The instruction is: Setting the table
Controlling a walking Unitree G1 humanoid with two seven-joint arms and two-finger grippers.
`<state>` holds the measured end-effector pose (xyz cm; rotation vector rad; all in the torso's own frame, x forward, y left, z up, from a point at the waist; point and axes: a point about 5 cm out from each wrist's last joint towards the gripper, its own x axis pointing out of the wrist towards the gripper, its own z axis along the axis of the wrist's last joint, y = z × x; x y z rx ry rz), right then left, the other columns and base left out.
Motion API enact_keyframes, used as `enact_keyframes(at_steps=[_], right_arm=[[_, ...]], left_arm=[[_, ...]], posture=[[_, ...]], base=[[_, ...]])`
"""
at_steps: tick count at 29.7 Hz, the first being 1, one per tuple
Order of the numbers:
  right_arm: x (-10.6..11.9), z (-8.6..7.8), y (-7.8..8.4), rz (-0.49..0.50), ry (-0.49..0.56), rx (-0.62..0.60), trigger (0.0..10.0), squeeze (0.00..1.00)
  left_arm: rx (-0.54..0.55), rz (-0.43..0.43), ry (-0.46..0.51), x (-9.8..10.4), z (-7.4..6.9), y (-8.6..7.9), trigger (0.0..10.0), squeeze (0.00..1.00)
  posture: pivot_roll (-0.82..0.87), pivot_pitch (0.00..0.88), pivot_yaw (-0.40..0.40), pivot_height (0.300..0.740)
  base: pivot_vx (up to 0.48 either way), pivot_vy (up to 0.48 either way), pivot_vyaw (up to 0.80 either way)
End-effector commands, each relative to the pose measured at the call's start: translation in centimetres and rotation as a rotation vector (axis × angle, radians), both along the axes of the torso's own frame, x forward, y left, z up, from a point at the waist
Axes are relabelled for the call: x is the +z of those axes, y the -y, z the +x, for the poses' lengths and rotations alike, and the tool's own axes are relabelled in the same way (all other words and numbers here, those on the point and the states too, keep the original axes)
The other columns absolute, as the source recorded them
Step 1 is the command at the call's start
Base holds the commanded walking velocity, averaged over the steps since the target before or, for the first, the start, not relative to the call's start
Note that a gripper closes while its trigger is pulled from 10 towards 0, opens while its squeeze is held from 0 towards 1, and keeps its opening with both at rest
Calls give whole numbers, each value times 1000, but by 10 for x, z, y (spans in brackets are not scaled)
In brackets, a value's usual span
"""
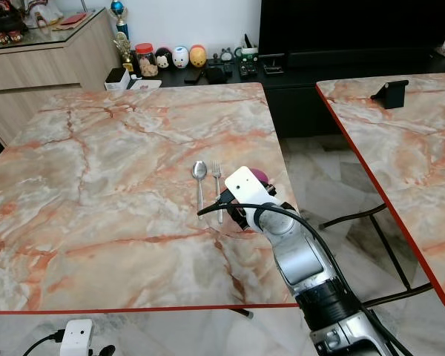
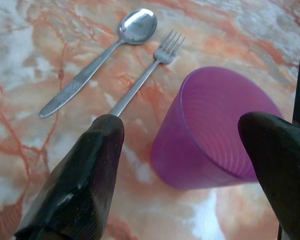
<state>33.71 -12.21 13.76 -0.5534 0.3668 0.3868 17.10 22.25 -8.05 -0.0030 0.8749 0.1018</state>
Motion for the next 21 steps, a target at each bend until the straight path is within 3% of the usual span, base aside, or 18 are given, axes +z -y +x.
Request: enact_keyframes(at_steps=[1, 12, 13, 14, 16, 17, 18, 19, 20, 21], right_arm=[[4, 4, -1, 16, 17, -10, 10000, 0], [0, 9, -7, 29, -1, -3, 10000, 0], [0, 10, -7, 29, -1, -3, 8039, 0], [-1, 10, -7, 28, -1, -2, 4824, 0], [-1, 11, -8, 28, 0, -1, 3020, 0], [-1, 12, -7, 26, 2, -3, 3333, 0], [-1, 12, -7, 21, 3, -3, 7725, 0], [-1, 12, -7, 20, 4, -3, 7725, 0], [-1, 13, -7, 21, 1, -4, 10000, 0], [-1, 13, -7, 21, 0, -8, 10000, 0]], left_arm=[[1, 4, -28, -2, -5, -2, 10000, 0], [4, 3, -29, -2, -5, -2, 10000, 0], [4, 3, -29, -2, -5, -2, 10000, 0], [4, 2, -29, -2, -5, -1, 10000, 0], [4, 1, -29, -2, -5, -1, 10000, 0], [4, 1, -29, -2, -5, -1, 10000, 0], [4, 1, -29, -2, -5, -1, 10000, 0], [4, 1, -29, -2, -5, -1, 10000, 0], [4, 1, -29, -2, -5, -1, 10000, 0], [4, 1, -29, -3, -5, -1, 10000, 0]], posture=[[-90, 0, 85, 740], [-84, 0, 81, 740], [-85, 0, 81, 740], [-85, 0, 79, 740], [-85, 0, 79, 740], [-83, 0, 78, 740], [-83, 0, 78, 740], [-83, 0, 78, 740], [-83, 0, 78, 740], [-83, 0, 78, 740]], base=[[0, 0, 0], [0, 0, 0], [0, 0, 0], [0, 0, 0], [0, 0, 0], [0, 0, 0], [0, 0, 0], [0, 0, 0], [0, 0, 0], [0, 0, 0]])
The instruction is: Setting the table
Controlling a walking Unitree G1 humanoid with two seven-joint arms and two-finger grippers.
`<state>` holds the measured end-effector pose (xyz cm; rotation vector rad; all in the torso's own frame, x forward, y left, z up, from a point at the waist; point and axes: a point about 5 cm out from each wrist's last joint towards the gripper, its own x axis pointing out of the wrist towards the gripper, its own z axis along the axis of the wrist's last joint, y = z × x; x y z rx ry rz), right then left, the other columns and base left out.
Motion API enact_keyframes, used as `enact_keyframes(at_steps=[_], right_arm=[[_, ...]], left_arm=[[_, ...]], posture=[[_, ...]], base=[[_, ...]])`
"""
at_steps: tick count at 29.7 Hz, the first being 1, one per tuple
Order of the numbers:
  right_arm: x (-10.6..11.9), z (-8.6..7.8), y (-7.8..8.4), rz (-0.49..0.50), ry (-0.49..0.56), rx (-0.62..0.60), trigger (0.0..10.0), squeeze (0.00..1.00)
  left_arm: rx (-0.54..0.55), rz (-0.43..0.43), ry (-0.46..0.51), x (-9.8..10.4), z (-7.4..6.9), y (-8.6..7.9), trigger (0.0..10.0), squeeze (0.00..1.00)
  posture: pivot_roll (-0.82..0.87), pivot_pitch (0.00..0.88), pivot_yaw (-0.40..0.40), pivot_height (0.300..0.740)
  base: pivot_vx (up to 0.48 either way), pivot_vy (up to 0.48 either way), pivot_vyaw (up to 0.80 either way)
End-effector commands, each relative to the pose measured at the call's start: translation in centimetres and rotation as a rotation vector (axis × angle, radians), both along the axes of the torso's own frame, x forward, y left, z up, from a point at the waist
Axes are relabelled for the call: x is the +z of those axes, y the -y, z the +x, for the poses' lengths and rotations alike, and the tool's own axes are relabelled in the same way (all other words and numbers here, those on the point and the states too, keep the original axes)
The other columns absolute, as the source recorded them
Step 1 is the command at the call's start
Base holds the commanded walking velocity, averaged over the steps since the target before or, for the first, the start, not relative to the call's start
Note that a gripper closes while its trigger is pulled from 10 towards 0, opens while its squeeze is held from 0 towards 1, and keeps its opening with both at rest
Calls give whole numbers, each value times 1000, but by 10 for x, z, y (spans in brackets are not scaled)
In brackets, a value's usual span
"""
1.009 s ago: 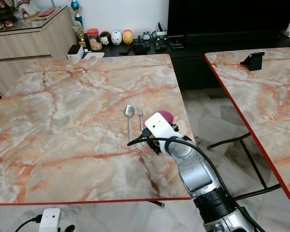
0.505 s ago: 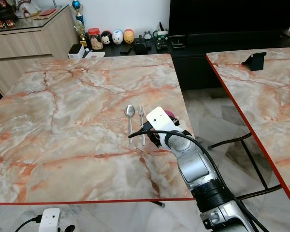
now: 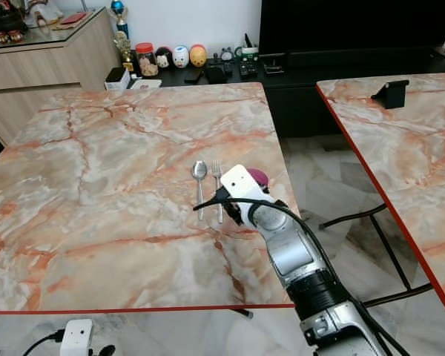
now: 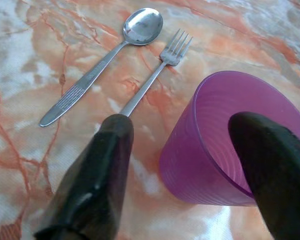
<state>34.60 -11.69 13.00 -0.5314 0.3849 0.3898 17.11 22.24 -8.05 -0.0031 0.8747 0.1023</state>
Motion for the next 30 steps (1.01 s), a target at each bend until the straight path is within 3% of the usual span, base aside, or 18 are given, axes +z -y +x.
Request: enact_keyframes(at_steps=[1, 7, 8, 9, 10, 11, 30], right_arm=[[6, 4, -1, 3, 21, -3, 10000, 0], [7, 5, -2, -11, 26, 2, 10000, 0], [6, 5, -2, -10, 25, 2, 8784, 0], [6, 5, -2, -10, 25, 2, 8784, 0], [6, 5, -2, -10, 24, 3, 4902, 0], [5, 5, -3, -14, 24, 7, 0, 0], [7, 5, -4, -15, 35, 9, 0, 0]], left_arm=[[3, 1, -29, -3, -5, -1, 10000, 0], [3, 3, -30, -2, -5, -2, 10000, 0], [4, 4, -30, -2, -5, -2, 10000, 0], [4, 4, -30, -2, -5, -2, 10000, 0], [4, 4, -30, -2, -5, -2, 10000, 0], [1, 5, -31, -2, -5, -2, 10000, 0], [4, 7, -34, -3, -5, -2, 10000, 0]], posture=[[-83, 0, 78, 740], [-80, 0, 78, 740], [-80, 0, 78, 740], [-80, 0, 78, 740], [-80, 0, 80, 740], [-80, 0, 80, 740], [-78, 0, 79, 740]], base=[[0, 0, 0], [0, 0, 0], [0, 0, 0], [0, 0, 0], [0, 0, 0], [0, 0, 0], [0, 0, 0]])
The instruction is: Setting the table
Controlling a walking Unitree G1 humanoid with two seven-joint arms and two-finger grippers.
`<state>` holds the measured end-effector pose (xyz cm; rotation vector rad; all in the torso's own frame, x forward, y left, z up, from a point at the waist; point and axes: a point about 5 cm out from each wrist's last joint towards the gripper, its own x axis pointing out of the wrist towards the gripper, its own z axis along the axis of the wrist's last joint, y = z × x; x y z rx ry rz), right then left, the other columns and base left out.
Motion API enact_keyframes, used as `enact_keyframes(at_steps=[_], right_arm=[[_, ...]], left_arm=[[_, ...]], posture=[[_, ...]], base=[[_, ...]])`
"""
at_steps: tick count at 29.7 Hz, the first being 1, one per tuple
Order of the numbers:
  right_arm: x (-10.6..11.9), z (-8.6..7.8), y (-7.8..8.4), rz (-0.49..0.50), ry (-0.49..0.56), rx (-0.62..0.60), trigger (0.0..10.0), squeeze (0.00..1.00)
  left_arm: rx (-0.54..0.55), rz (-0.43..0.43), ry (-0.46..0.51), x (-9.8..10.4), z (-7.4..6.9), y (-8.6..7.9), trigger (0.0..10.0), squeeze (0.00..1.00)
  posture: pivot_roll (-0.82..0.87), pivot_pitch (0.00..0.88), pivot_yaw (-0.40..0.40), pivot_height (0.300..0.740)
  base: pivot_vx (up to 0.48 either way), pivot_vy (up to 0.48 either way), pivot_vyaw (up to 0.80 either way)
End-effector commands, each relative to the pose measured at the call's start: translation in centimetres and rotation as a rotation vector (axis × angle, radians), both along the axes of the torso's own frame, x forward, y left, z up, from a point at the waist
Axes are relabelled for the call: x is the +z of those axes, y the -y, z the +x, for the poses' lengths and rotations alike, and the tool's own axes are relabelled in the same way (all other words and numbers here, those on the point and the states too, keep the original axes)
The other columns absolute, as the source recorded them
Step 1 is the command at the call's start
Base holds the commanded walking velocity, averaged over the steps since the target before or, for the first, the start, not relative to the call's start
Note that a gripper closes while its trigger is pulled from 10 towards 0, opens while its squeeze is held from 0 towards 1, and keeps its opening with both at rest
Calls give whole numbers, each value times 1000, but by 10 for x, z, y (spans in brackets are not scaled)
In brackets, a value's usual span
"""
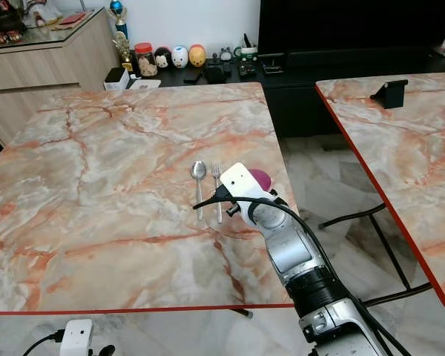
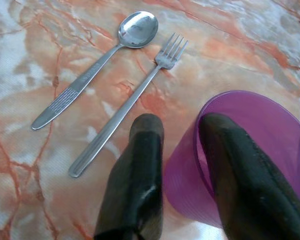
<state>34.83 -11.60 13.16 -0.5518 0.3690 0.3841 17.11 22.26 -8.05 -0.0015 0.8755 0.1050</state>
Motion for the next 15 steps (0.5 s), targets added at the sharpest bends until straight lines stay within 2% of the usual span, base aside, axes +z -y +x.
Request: enact_keyframes(at_steps=[1, 15], right_arm=[[5, 3, -3, 2, 16, 7, 0, 0], [5, 3, -5, 7, 13, 6, 0, 0]], left_arm=[[2, 5, -33, -3, -5, -2, 10000, 0], [2, 6, -36, -3, -5, -2, 10000, 0]], posture=[[-78, 0, 79, 740], [-76, 0, 78, 740]], base=[[0, 0, 0], [0, 0, 0]])
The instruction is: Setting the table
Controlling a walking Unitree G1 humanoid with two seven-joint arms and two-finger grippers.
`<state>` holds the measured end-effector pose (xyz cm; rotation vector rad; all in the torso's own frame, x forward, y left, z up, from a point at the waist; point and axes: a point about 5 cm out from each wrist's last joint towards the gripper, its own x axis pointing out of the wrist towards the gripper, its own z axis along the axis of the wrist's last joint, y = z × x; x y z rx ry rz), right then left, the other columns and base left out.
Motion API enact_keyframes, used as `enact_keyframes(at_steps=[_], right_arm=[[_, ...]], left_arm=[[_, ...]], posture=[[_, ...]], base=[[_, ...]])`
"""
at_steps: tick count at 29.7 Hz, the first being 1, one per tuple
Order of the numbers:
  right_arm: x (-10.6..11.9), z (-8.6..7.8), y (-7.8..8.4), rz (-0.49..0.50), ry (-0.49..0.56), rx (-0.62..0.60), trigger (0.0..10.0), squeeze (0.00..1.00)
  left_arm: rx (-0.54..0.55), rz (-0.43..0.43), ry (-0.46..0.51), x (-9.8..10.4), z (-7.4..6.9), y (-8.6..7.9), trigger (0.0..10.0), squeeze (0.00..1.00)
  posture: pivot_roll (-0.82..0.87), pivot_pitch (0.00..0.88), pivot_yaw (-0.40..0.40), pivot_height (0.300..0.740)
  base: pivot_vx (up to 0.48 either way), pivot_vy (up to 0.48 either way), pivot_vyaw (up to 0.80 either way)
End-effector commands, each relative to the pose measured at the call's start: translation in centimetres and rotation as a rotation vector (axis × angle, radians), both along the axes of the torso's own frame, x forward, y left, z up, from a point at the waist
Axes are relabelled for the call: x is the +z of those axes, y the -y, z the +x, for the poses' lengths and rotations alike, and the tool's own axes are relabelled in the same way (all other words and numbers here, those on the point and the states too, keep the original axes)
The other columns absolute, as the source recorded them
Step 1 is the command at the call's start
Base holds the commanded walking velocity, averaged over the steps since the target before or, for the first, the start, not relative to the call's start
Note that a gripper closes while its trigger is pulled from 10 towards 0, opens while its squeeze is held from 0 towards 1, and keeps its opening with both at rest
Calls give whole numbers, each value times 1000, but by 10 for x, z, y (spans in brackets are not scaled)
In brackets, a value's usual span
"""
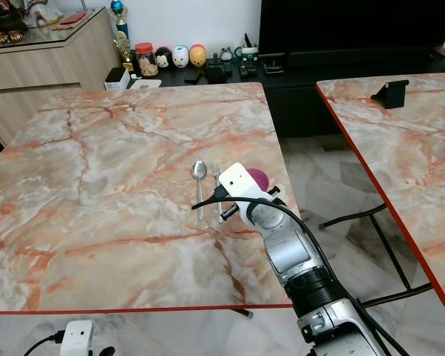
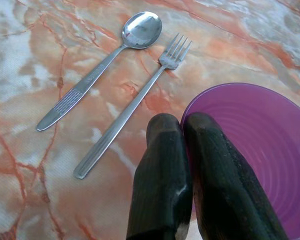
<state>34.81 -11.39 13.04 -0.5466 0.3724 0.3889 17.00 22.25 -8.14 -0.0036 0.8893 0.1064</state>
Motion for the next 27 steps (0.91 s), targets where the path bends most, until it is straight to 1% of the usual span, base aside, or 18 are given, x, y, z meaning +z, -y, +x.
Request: enact_keyframes(at_steps=[1, 8, 9, 10, 11, 13, 15, 17, 20, 21, 22, 24, 26, 27], right_arm=[[6, 3, -3, 3, 18, 4, 0, 0], [7, 3, -5, 16, 33, 7, 0, 0], [11, 4, -6, 33, 61, 5, 0, 0], [17, 6, -7, 48, 100, 5, 2157, 0], [24, 7, -8, 72, 150, 3, 10000, 0], [39, 10, -9, 120, 253, -7, 10000, 0], [51, 7, -9, 168, 348, -22, 10000, 0], [51, 4, -8, 173, 370, -38, 10000, 0], [51, -3, -6, 225, 414, -91, 10000, 0], [51, -8, -6, 235, 448, -107, 10000, 0], [51, -8, -6, 235, 448, -107, 10000, 0], [50, -16, -7, 257, 492, -116, 10000, 0], [46, -27, -9, 305, 563, -134, 10000, 0], [43, -30, -10, 311, 571, -138, 10000, 0]], left_arm=[[-1, 8, -23, -2, -4, -2, 10000, 0], [-7, 8, -26, -2, -5, -1, 10000, 0], [-7, 8, -26, -2, -5, -1, 10000, 0], [-8, 8, -26, -3, -6, -1, 10000, 0], [-8, 7, -26, -3, -6, -1, 10000, 0], [-8, 7, -26, -3, -6, -1, 10000, 0], [-7, 4, -25, -3, -6, 0, 10000, 0], [-6, 3, -25, -3, -6, 0, 10000, 0], [-7, 2, -26, -3, -6, 0, 10000, 0], [-9, 1, -26, -3, -6, 0, 10000, 0], [-9, 1, -26, -3, -6, 0, 10000, 0], [-13, 1, -26, -3, -5, 0, 10000, 0], [-16, 2, -25, -3, -5, 0, 10000, 0], [-16, 2, -24, -3, -5, 0, 10000, 0]], posture=[[-78, 0, 80, 740], [-81, 0, 80, 740], [-81, 0, 79, 740], [-81, 0, 78, 740], [-82, 0, 78, 740], [-85, 0, 77, 740], [-84, 0, 74, 740], [-84, 0, 74, 740], [-84, 0, 74, 740], [-90, 0, 74, 740], [-90, 0, 74, 740], [-90, 0, 74, 740], [-101, 0, 70, 740], [-101, 0, 70, 740]], base=[[0, 0, 0], [0, 0, 0], [0, 0, 0], [0, 0, 0], [0, 0, 0], [0, 0, 0], [0, 0, 0], [0, 0, 0], [0, 0, 0], [0, 0, 0], [0, 0, 0], [0, 0, 0], [0, 0, 0], [0, 0, 0]])
